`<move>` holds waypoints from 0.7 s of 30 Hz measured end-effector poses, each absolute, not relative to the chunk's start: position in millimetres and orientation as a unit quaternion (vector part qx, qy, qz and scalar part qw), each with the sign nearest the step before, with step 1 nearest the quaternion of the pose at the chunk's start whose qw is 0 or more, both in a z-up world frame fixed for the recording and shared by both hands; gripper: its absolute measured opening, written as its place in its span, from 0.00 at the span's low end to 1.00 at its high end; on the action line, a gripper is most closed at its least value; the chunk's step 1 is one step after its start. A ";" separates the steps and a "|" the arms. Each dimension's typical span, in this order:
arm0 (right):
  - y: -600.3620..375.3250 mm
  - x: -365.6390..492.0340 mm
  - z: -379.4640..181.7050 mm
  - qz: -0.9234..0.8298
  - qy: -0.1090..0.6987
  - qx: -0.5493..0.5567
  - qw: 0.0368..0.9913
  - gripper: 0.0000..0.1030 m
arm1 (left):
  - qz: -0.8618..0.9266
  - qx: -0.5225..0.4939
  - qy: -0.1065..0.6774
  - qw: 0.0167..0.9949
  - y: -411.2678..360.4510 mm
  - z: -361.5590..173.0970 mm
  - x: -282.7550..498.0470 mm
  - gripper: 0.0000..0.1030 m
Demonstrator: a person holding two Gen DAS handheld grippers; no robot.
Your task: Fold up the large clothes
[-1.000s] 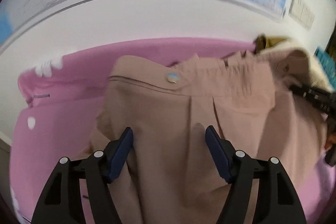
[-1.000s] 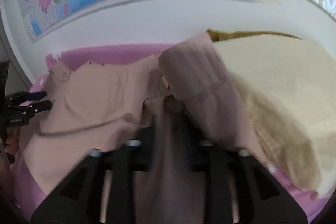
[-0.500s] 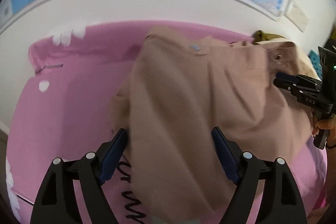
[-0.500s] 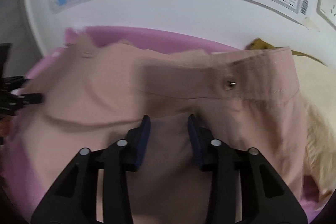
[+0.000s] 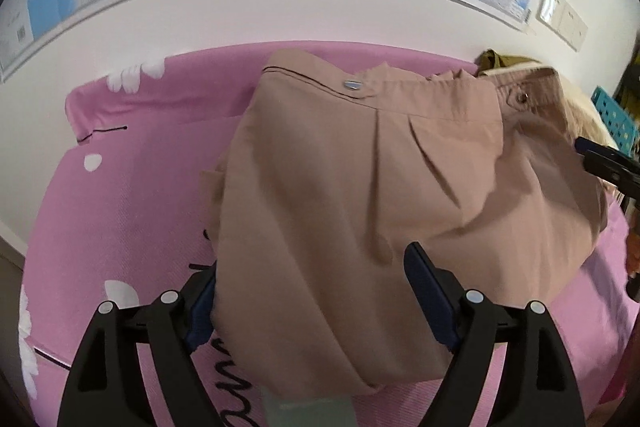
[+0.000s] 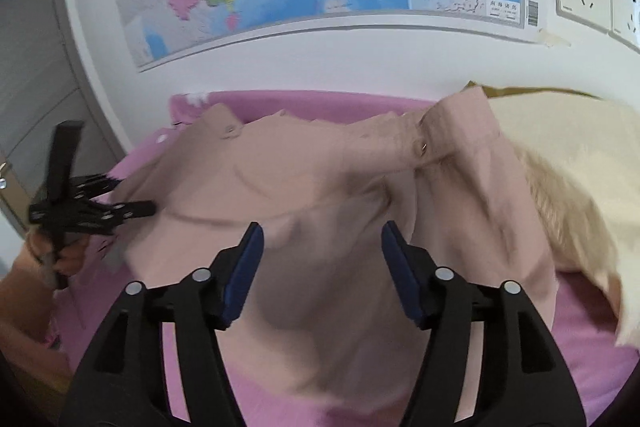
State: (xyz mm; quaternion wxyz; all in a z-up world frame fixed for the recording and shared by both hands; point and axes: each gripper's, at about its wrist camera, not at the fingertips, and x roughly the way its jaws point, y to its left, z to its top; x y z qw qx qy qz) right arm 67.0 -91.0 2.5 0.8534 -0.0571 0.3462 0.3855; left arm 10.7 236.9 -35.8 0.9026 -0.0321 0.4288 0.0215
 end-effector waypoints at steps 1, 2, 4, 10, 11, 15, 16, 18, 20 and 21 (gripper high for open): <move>-92.4 61.8 2.4 0.387 0.344 -0.061 0.853 0.61 | 0.024 -0.027 0.428 0.903 234.7 -36.0 10.4 0.80; -94.2 56.5 1.0 0.388 0.345 -0.068 0.852 0.61 | 0.025 -0.024 0.428 0.903 233.8 -35.9 10.9 0.80; -95.5 51.1 -4.6 0.385 0.348 -0.074 0.852 0.61 | 0.023 -0.023 0.429 0.903 232.4 -36.7 10.2 0.80; -98.1 60.8 -31.5 0.349 0.374 -0.078 0.855 0.59 | 0.030 -0.023 0.436 0.899 235.6 -37.6 5.6 0.80; -97.5 64.5 -34.9 0.341 0.378 -0.081 0.857 0.59 | 0.030 -0.025 0.436 0.899 236.4 -37.8 5.6 0.80; -91.8 72.3 -40.9 0.325 0.383 -0.089 0.860 0.58 | 0.034 -0.032 0.439 0.897 237.5 -40.1 5.2 0.82; -90.6 71.5 -38.1 0.324 0.382 -0.089 0.861 0.58 | 0.036 -0.033 0.440 0.897 236.9 -40.4 4.3 0.82; -92.5 66.3 -31.5 0.331 0.375 -0.080 0.862 0.58 | 0.036 -0.038 0.439 0.897 237.8 -39.5 1.7 0.82; -92.7 51.6 -19.5 0.355 0.360 -0.076 0.860 0.59 | 0.036 -0.044 0.437 0.898 240.2 -38.4 -1.8 0.82; -90.9 46.2 -16.2 0.362 0.355 -0.080 0.858 0.61 | 0.035 -0.049 0.437 0.897 242.1 -38.0 -3.7 0.82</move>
